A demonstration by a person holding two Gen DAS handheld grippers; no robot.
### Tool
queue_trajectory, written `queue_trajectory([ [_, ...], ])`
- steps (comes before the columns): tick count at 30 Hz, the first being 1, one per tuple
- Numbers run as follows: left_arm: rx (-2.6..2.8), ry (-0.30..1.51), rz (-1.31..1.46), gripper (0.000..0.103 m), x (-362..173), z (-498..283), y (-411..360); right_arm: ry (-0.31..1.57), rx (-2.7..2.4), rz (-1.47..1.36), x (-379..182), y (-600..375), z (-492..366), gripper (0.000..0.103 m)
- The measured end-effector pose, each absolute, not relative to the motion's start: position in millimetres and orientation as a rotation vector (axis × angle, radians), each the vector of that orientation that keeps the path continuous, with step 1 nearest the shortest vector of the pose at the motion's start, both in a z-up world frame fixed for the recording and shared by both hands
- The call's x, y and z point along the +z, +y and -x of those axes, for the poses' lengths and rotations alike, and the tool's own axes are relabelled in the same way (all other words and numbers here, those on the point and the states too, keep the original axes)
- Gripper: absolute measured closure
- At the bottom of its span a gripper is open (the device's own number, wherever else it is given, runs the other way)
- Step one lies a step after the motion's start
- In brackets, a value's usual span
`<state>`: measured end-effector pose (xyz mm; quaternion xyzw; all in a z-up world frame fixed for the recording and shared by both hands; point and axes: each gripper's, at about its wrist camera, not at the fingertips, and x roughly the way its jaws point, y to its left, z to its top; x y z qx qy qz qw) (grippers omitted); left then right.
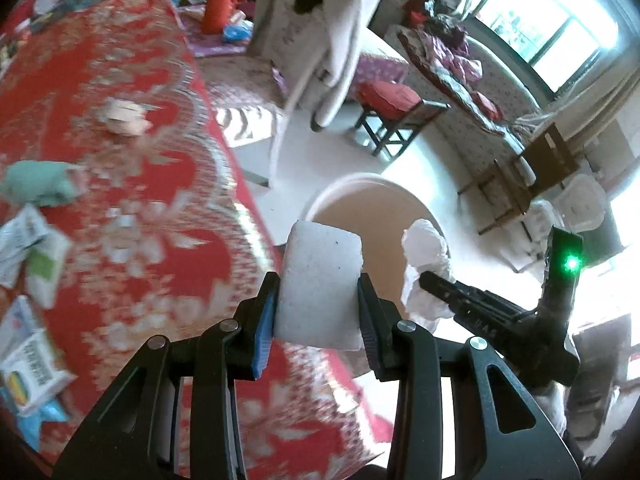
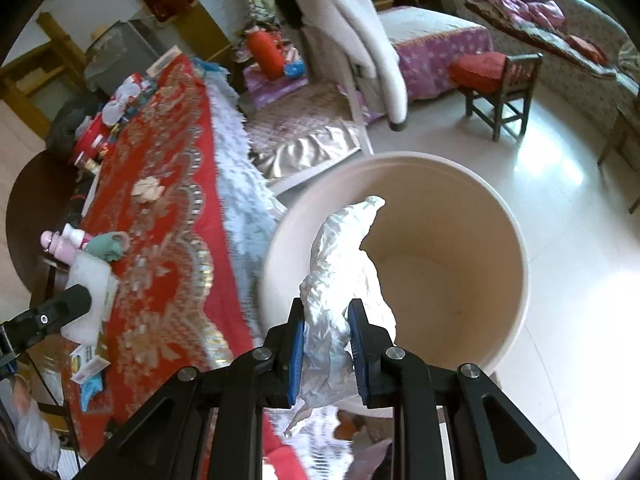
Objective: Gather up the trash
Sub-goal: 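Carry the foam block and tissue in both grippers over the beige bucket, then open both grippers to drop the foam block and tissue into the bucket, then move left tool to the medicine box while right tool approaches dark green packet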
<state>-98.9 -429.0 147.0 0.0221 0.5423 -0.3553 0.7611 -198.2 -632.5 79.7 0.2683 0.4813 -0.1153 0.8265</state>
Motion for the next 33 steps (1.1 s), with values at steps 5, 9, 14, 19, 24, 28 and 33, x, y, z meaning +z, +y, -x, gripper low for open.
queue_trajectory([
  [5,-0.800,1.207,-0.021,0.065,130.5,102.3,-462.3,1.036,-0.274,-0.584,69.3,-651.1,199.0,0.082],
  [9,-0.847,1.244,0.068,0.059,118.6,97.8,-478.8,1.025,-0.306,-0.589,66.4,-662.5,200.8,0.045],
  [14,-0.849,1.282,0.112,0.050,117.0,96.4,-480.1,1.028,-0.318,-0.579,66.7,-668.6,207.5,0.042],
  [19,-0.803,1.247,0.090,0.050,130.5,94.1,-467.4,1.040,-0.305,-0.581,65.7,-664.0,209.4,0.042],
  [24,-0.702,1.169,0.018,0.050,140.5,93.8,-447.5,1.039,-0.279,-0.547,71.5,-645.6,203.2,0.042],
  [28,-0.619,1.124,-0.016,0.050,145.5,91.5,-423.8,1.026,-0.252,-0.525,79.7,-628.0,194.3,0.042],
  [33,-0.562,1.083,-0.038,0.050,142.3,93.0,-390.8,1.018,-0.196,-0.480,92.6,-597.4,178.0,0.037],
])
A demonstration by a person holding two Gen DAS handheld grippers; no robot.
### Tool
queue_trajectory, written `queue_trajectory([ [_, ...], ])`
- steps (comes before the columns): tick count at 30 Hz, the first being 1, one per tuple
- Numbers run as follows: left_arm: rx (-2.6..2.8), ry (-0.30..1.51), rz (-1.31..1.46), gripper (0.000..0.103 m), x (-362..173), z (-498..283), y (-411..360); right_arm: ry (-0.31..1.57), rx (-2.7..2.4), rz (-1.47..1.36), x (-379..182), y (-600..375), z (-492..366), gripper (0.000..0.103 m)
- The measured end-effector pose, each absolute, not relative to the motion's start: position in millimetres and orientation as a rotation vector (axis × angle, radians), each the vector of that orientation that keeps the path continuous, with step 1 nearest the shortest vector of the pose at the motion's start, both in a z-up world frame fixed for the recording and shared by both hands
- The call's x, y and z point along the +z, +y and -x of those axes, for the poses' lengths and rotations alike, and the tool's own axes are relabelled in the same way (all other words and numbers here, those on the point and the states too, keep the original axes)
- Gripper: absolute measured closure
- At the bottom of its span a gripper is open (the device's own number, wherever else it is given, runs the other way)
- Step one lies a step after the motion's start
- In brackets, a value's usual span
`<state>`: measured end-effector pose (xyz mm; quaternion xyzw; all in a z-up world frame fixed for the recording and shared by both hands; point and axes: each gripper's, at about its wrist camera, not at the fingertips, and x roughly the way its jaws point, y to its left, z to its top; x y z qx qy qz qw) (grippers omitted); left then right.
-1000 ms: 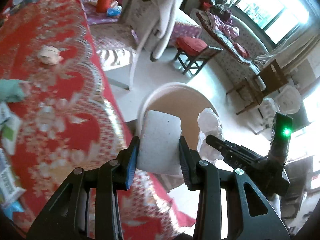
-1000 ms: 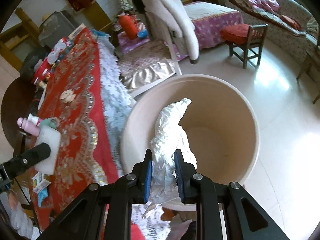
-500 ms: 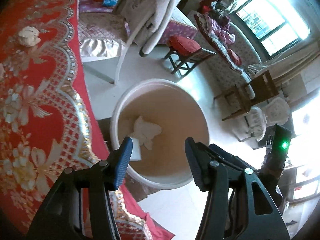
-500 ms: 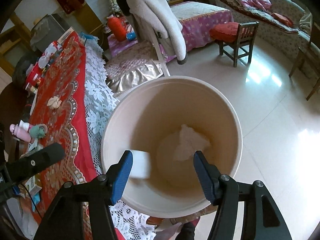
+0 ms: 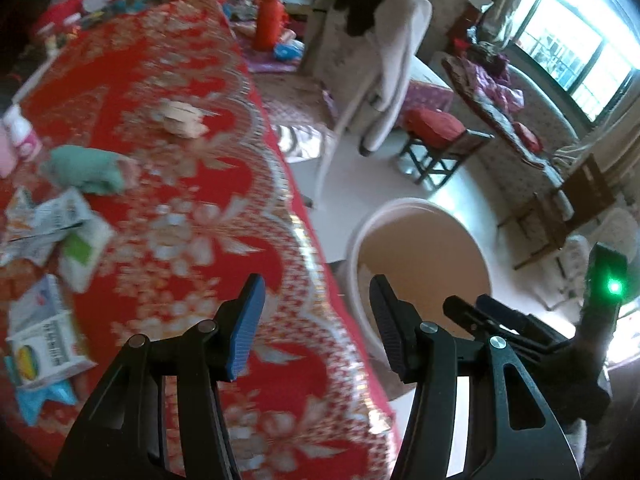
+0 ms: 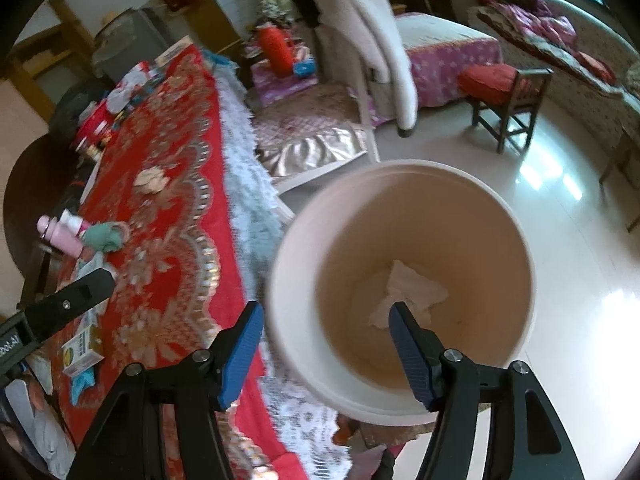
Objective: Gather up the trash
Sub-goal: 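Move left tool to the medicine box while right tool approaches dark green packet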
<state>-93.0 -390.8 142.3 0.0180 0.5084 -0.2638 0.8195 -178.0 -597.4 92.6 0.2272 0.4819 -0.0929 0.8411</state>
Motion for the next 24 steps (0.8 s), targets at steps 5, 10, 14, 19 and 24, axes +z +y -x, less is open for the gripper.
queue_trajectory([
  [5,-0.504,1.051,-0.028,0.050,149.8,94.5,-354.1,1.013,-0.125,-0.447,103.1,-562.1,161.7,0.037],
  [10,-0.452,1.037,0.010,0.050,158.9,93.5,-309.7,1.028,-0.044,-0.392,108.1,-519.1,143.6,0.036],
  [14,-0.392,1.026,0.029,0.050,161.2,91.4,-269.3,1.044,0.025,-0.350,108.1,-484.1,129.5,0.036],
  [19,-0.309,1.031,0.049,0.050,154.6,90.0,-216.2,1.061,0.089,-0.312,107.8,-445.6,116.4,0.036],
  [24,-0.217,1.050,0.104,0.050,144.2,84.3,-160.2,1.075,0.140,-0.269,108.1,-412.3,103.5,0.036],
])
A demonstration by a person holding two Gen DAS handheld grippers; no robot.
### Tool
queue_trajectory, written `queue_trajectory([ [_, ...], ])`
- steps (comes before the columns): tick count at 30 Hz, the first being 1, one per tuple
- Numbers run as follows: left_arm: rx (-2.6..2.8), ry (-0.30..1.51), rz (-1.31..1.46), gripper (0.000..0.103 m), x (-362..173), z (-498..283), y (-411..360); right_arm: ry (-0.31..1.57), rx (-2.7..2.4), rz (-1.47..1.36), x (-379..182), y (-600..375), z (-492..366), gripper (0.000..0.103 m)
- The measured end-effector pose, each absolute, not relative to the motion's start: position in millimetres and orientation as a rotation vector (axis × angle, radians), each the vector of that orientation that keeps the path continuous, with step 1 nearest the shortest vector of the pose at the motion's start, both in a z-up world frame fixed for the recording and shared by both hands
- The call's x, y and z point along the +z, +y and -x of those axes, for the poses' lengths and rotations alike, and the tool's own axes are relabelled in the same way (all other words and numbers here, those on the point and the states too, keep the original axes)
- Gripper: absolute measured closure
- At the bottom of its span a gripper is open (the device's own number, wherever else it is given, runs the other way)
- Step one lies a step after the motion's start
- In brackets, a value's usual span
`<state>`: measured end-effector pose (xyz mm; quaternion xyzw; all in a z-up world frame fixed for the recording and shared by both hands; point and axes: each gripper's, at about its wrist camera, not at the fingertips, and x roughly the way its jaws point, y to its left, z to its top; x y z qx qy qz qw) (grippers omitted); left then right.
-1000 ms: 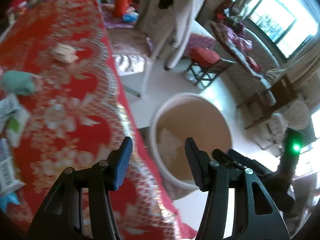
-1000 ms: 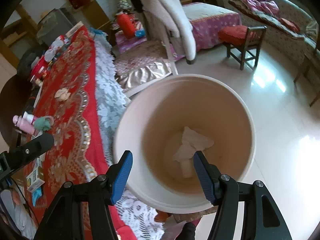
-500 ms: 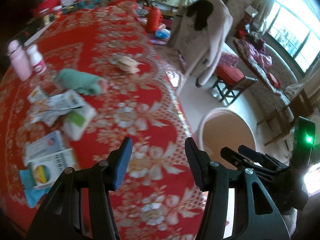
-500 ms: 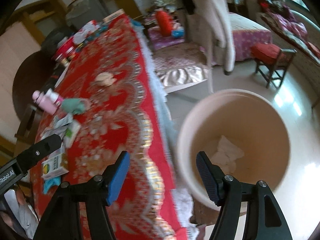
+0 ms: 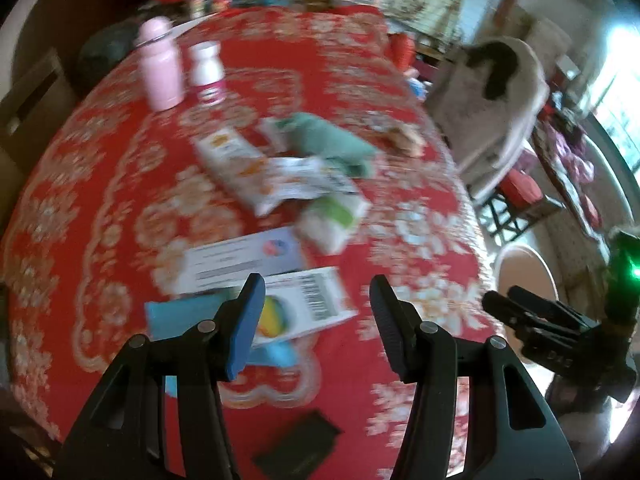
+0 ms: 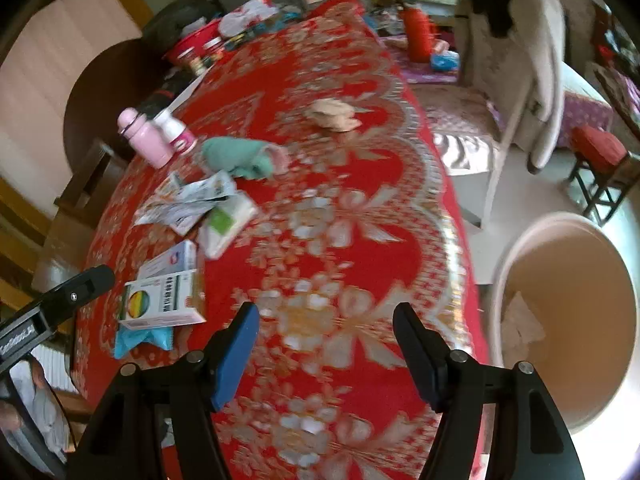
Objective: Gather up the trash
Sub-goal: 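Move left tool to the medicine box while right tool approaches dark green packet, then grasp white-green medicine box with left gripper while right gripper grasps dark green packet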
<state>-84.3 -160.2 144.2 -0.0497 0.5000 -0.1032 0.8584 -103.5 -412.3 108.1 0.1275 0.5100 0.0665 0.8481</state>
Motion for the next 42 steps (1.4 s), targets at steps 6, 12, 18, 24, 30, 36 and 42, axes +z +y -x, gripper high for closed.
queue_trajectory([
  [6,-0.168,1.087,0.169,0.050,128.3,76.8,-111.6,1.099,0.185,-0.252,102.5,-381.0,90.2,0.034],
  [12,-0.161,1.102,0.220,0.050,122.2,70.4,-87.6,1.096,0.213,-0.234,104.7,-354.7,71.4,0.034],
  [18,-0.280,1.122,0.206,0.050,117.6,62.9,-94.8,1.122,0.211,-0.214,97.7,-343.4,63.2,0.034],
  [24,-0.303,1.175,0.168,0.050,92.7,39.5,-104.8,1.141,0.183,-0.232,90.2,-350.6,67.3,0.033],
  [30,-0.388,1.300,0.234,0.050,66.7,44.8,-121.8,1.149,0.130,-0.250,87.1,-372.4,77.7,0.033],
  [36,-0.561,1.334,0.129,0.050,70.5,78.5,-167.8,1.148,0.073,-0.295,86.0,-396.2,87.5,0.032],
  [42,-0.625,1.298,0.073,0.049,81.2,78.7,-183.6,1.152,0.039,-0.315,83.9,-405.4,97.7,0.032],
])
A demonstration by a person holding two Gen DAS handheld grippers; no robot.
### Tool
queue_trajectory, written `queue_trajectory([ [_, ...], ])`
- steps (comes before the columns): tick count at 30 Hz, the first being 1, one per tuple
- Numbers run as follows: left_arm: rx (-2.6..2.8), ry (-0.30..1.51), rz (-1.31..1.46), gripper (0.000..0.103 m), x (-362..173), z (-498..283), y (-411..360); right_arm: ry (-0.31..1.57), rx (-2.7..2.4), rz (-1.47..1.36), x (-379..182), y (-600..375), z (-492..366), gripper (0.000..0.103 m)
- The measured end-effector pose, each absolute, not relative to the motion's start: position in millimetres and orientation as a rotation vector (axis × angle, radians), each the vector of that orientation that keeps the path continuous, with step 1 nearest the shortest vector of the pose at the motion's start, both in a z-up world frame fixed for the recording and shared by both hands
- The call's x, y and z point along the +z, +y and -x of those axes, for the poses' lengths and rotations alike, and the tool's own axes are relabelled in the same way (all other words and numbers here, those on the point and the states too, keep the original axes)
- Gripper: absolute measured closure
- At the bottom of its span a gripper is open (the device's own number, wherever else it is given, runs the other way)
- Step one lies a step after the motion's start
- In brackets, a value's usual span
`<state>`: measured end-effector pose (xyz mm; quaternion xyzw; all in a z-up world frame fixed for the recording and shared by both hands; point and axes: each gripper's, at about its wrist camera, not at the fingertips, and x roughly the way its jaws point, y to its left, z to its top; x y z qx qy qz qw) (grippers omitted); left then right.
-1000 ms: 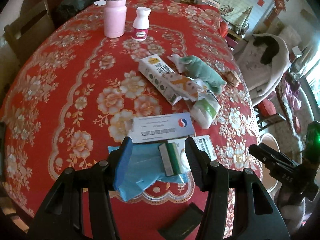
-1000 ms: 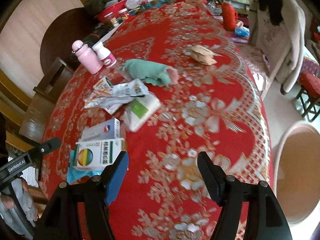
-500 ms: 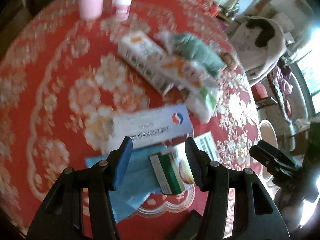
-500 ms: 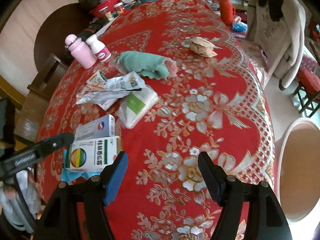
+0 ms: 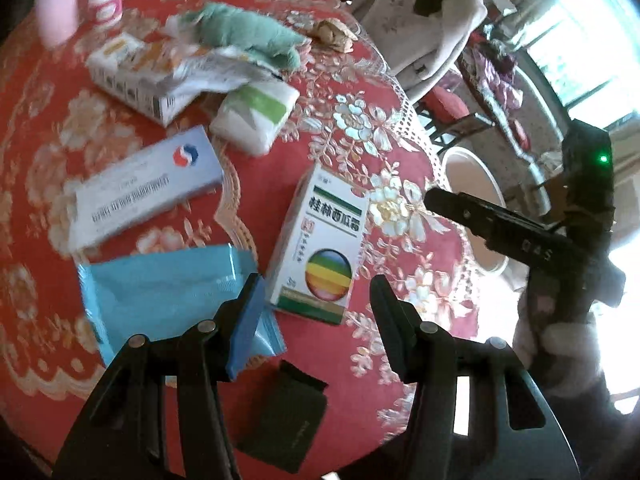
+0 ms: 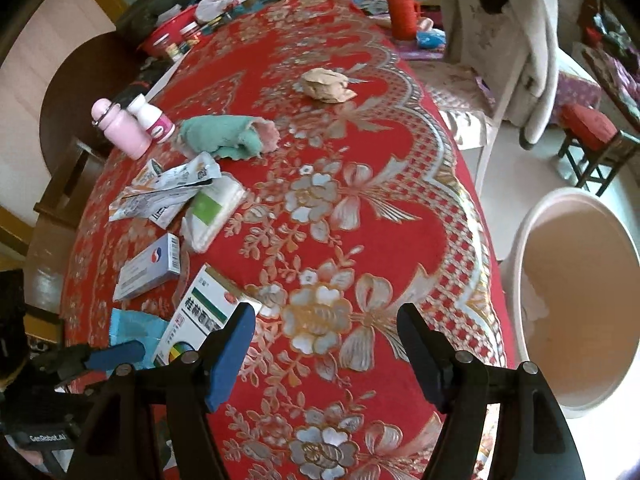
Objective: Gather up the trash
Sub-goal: 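Grasp white-green medicine box with left gripper while right gripper grasps dark green packet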
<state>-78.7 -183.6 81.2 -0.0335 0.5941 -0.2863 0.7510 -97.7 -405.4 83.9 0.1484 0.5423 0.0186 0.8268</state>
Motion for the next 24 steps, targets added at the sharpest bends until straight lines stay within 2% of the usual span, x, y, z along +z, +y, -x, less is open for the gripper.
queue_trajectory([
  [5,-0.654,1.269,-0.009,0.045,79.3,75.8,-204.1,1.166,0.013,-0.334,78.2,-410.3,110.1,0.031],
  [14,-0.617,1.281,-0.244,0.045,52.1,65.3,-246.5,1.174,-0.060,-0.382,71.7,-425.3,139.9,0.030],
  [16,-0.610,1.299,-0.252,0.045,45.3,61.0,-250.4,1.176,-0.076,-0.393,70.2,-427.0,146.7,0.030],
  [18,-0.613,1.319,-0.226,0.051,40.1,56.0,-250.7,1.178,-0.083,-0.401,69.0,-426.8,151.4,0.030],
  [24,-0.644,1.281,-0.150,0.052,61.4,46.4,-228.5,1.180,-0.065,-0.410,66.8,-412.7,159.6,0.030],
])
